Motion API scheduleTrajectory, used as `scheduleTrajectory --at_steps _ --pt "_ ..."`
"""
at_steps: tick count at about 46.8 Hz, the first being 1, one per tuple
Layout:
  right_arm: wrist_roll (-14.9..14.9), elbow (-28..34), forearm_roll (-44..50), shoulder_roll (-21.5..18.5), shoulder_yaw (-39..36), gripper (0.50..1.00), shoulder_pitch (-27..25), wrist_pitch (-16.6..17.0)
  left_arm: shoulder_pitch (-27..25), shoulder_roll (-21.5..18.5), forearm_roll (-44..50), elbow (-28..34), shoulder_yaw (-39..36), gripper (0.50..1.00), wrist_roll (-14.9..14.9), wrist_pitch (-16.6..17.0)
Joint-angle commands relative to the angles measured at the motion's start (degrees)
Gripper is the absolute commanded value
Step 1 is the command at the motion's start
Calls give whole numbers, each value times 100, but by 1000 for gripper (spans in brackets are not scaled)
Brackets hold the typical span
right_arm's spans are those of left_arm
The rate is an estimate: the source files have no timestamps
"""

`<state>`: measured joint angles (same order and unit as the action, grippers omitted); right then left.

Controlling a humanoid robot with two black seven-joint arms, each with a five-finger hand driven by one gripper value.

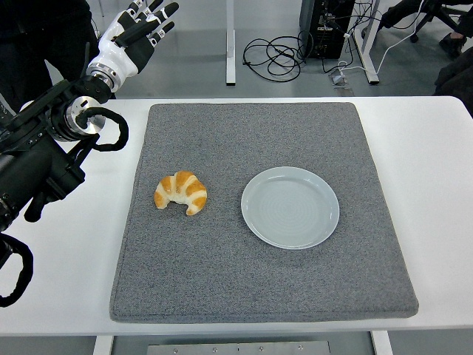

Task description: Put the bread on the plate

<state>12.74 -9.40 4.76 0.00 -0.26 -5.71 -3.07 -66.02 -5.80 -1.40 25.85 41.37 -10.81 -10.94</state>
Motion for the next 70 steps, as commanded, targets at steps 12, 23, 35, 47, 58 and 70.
scheduleTrajectory --at_steps 12,23,35,47,58,70 --pt "0 0 -1 0 0 1000 0 0 2 0 0 -1 -15 977 -26 4" --pt "0 0 -1 0 0 1000 0 0 2 -9 0 -1 -24 977 -18 -5" --pt "0 0 -1 0 0 1000 0 0 2 -35 0 -1 -24 977 -18 -5" --pt "0 0 -1 0 0 1000 0 0 2 -35 -9 -1 -24 977 -26 4" --pt "0 0 -1 0 0 1000 0 0 -25 -18 -9 -9 -24 977 -53 74" --pt "0 0 -1 0 0 1000 0 0 -77 9 -35 17 -33 977 -70 162"
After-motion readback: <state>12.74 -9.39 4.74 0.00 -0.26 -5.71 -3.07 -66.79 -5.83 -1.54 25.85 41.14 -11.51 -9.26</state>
